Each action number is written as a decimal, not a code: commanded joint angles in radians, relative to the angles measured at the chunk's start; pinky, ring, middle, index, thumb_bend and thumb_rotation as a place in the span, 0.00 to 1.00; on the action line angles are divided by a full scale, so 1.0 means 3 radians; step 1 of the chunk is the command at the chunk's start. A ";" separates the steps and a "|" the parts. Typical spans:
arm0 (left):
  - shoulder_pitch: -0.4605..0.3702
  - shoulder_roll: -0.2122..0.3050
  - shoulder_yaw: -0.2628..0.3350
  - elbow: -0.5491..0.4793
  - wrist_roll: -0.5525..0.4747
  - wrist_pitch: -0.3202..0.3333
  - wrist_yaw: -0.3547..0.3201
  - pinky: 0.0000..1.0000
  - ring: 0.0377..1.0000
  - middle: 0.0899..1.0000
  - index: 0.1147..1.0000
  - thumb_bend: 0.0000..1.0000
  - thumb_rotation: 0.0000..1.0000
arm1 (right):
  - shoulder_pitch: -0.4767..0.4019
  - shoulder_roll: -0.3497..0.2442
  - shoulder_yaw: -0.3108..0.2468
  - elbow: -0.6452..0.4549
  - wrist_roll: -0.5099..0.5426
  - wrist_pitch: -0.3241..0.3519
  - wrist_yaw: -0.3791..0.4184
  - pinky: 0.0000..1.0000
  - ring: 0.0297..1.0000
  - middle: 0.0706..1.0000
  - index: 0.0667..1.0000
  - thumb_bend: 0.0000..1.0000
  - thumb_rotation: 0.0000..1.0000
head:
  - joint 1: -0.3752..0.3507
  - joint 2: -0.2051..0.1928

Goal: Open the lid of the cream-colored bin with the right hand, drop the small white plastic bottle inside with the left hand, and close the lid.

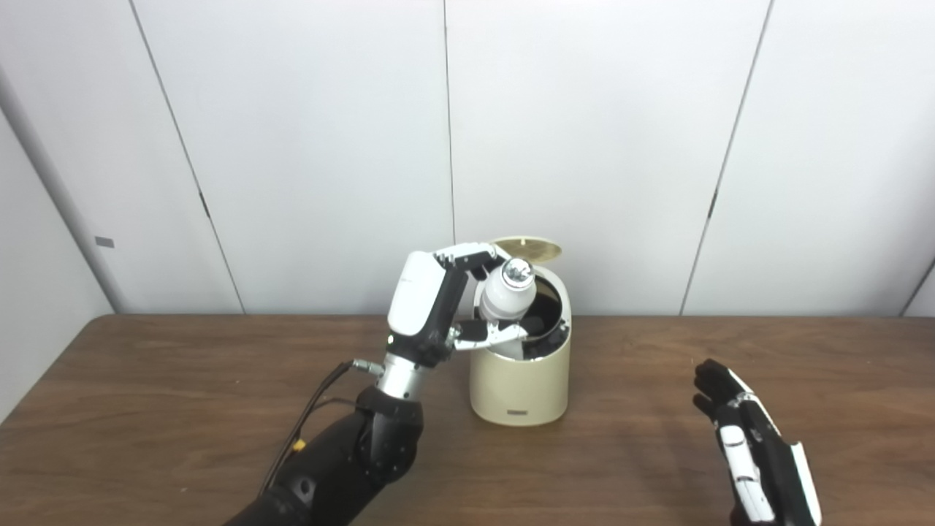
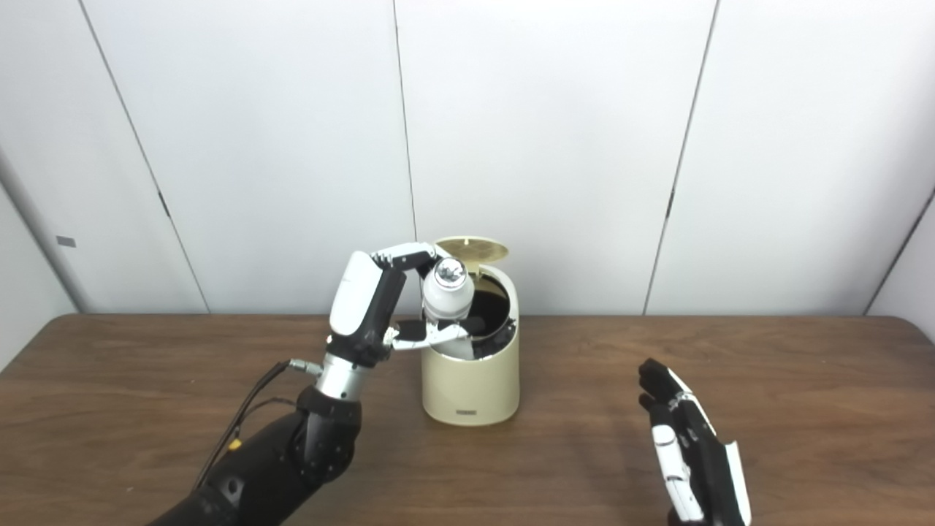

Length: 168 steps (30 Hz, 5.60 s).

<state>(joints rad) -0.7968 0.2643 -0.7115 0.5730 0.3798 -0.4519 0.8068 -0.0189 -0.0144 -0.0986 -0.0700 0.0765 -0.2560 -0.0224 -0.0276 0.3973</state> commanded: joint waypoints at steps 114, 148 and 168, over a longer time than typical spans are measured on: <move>0.1752 -0.0585 0.2353 -0.1631 -0.0833 -0.0053 -0.1664 0.53 0.59 0.57 0.43 0.48 0.08 | -0.1234 -0.0796 0.0267 -0.0625 -0.1283 0.0562 0.0238 0.83 0.88 0.85 0.82 0.56 1.00 | -0.0008 -0.0029; 0.1755 -0.0788 0.2546 -0.1741 -0.0619 0.0026 -0.1851 0.56 0.63 0.59 0.57 0.36 0.61 | -0.3116 -0.1140 0.1517 0.0170 -0.2791 0.1572 0.1809 1.00 0.98 0.92 0.89 0.92 1.00 | 0.0038 0.0009; 0.1749 -0.0809 0.2545 -0.1747 -0.0642 0.0018 -0.1946 0.54 0.61 0.59 0.57 0.35 0.61 | -0.2744 -0.1194 0.1471 -0.0257 -0.2708 0.1812 0.2033 1.00 0.97 0.91 0.87 0.90 1.00 | 0.0012 0.0056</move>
<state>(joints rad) -0.2431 0.0194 0.0495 0.0747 0.1834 -0.4296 0.2230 -0.8180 -0.3603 0.3626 -0.1075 -0.7331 0.2806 0.5978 -0.0230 0.4126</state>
